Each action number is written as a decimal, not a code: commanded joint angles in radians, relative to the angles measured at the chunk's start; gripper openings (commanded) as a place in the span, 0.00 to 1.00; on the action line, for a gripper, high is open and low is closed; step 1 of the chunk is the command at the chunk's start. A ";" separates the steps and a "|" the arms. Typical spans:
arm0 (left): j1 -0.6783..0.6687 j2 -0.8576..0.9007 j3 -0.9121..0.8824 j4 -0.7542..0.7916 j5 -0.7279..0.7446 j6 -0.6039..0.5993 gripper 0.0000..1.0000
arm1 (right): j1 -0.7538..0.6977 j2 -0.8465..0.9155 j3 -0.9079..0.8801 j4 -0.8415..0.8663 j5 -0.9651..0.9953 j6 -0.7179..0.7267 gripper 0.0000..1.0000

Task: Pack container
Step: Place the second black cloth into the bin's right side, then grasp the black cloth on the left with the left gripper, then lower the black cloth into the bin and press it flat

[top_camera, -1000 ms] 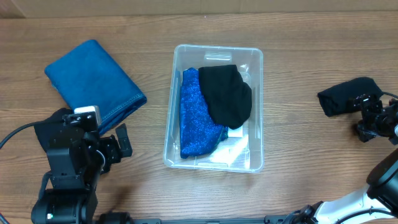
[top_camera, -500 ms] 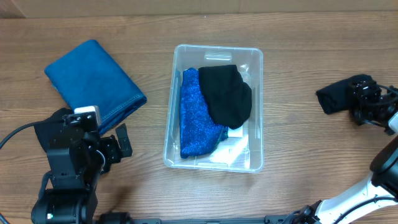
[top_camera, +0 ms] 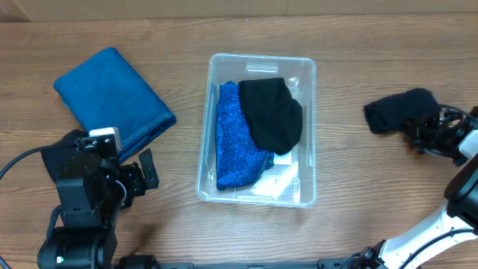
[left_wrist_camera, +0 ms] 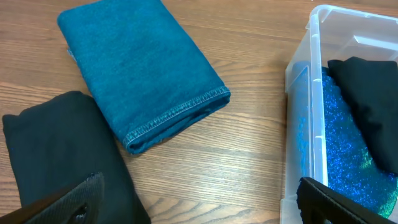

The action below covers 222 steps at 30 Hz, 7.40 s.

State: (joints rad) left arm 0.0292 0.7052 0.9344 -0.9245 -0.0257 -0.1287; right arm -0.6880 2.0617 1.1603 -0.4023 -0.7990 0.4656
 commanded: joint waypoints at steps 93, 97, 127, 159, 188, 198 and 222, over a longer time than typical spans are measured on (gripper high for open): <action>0.734 0.202 0.047 -0.222 -0.008 -0.311 1.00 | 0.713 -0.642 0.497 -0.887 0.745 -0.288 0.55; 0.958 0.430 0.047 -0.189 0.152 -0.185 1.00 | 0.713 -0.641 0.496 -0.887 0.745 -0.288 0.56; 0.959 1.171 0.048 0.179 0.711 0.196 0.31 | 0.713 -0.600 0.496 -0.883 0.745 -0.307 0.56; 0.038 0.384 0.286 0.180 0.869 -0.436 0.04 | 0.652 -0.601 0.496 -0.903 0.804 -0.256 0.54; -0.573 1.036 0.286 0.460 0.577 -0.777 0.12 | 0.652 -0.601 0.496 -0.905 0.797 -0.256 0.54; -0.626 1.036 0.286 0.462 0.622 -0.851 0.61 | 0.652 -0.601 0.496 -0.907 0.797 -0.256 0.54; -0.694 0.910 0.575 0.139 0.042 -0.370 0.04 | 0.652 -0.597 0.496 -0.902 0.797 -0.257 0.54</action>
State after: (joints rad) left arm -0.6022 1.6226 1.4826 -0.7792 0.1734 -0.6102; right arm -0.0349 1.4601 1.6585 -1.3094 -0.0006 0.2058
